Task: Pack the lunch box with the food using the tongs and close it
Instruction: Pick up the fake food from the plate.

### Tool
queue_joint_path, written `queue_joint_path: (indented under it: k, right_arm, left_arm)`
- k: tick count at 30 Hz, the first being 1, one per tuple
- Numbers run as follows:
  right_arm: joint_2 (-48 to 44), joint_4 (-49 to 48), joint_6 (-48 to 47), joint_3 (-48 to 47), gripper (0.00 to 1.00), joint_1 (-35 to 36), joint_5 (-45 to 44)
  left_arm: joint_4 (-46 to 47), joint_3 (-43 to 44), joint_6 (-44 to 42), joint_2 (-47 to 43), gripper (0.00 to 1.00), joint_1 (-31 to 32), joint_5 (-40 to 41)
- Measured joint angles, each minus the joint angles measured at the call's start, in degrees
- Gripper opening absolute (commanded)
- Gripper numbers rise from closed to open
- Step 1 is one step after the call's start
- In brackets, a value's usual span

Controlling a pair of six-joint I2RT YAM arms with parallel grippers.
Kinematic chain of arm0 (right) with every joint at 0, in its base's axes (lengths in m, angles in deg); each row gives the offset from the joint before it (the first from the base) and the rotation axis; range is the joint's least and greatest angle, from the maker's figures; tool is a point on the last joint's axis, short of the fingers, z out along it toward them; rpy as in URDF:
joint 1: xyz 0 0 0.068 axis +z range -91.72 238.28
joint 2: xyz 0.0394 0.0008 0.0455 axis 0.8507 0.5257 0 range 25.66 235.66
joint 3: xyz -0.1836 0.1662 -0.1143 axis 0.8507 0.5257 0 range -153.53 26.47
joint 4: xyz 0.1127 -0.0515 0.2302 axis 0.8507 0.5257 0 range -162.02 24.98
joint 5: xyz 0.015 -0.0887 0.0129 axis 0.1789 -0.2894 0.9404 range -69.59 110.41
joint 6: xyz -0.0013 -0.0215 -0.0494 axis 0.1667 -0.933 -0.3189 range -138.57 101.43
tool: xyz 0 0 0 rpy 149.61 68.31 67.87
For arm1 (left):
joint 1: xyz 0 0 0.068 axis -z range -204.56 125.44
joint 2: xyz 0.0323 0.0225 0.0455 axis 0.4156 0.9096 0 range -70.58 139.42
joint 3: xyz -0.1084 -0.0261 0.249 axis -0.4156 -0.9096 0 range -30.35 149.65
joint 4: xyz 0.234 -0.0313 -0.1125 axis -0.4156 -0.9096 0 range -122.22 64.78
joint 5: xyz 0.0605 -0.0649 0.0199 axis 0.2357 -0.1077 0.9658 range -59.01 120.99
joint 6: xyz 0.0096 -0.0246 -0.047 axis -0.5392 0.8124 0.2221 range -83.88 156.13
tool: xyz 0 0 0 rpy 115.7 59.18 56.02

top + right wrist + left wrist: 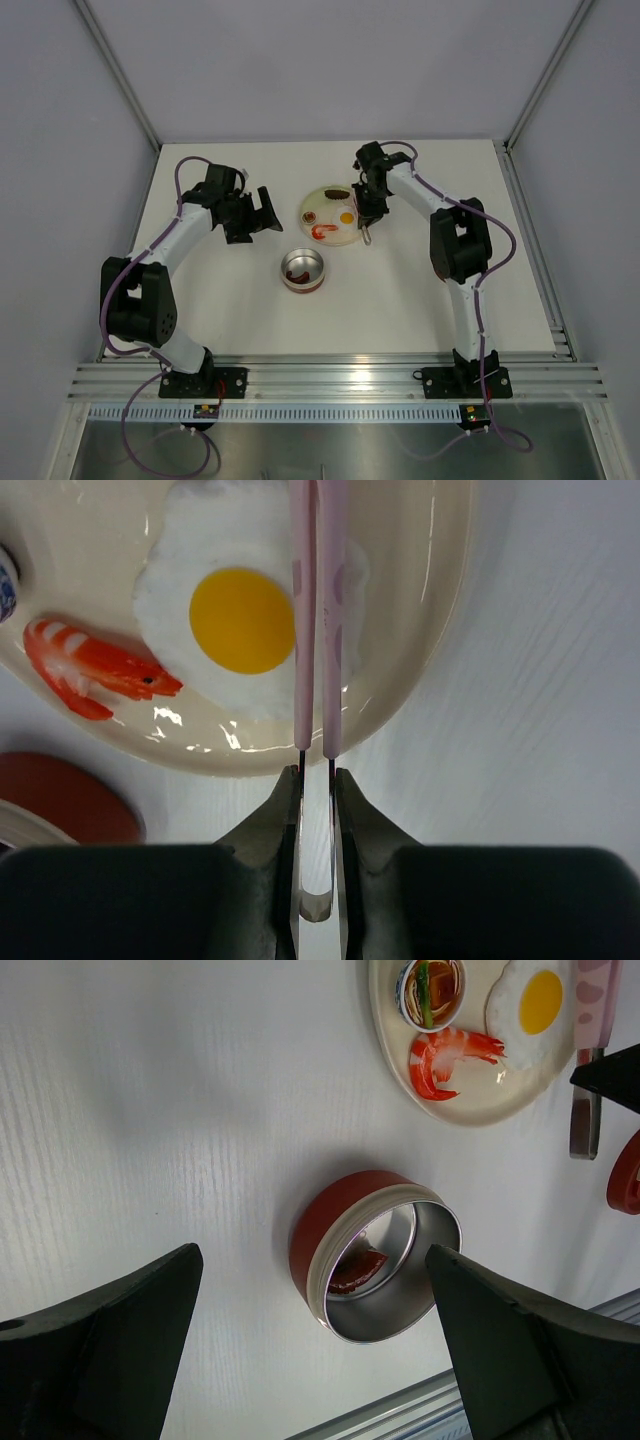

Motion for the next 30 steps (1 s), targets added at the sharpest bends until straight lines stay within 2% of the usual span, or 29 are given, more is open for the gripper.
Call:
queue_joint_path:
  k: [10,17,25,30]
  right_arm:
    - [-4.8,0.4,-2.4,1.6,0.0,2.0,2.3]
    - [-4.9,0.4,-1.0,0.2,0.0,-0.4,0.2]
    - [3.1,2.5,-0.4,-14.1,0.0,-1.7,-1.5]
    - [8.0,4.0,-0.4,-17.3,0.0,-1.7,-1.4]
  left_arm:
    - [0.0,0.0,0.0,0.1,0.99,0.0,0.0]
    - [0.0,0.0,0.0,0.2,0.99,0.0,0.0]
    - [0.0,0.0,0.0,0.2,0.99,0.0,0.0]
    - [0.0,0.0,0.0,0.2,0.99,0.0,0.0]
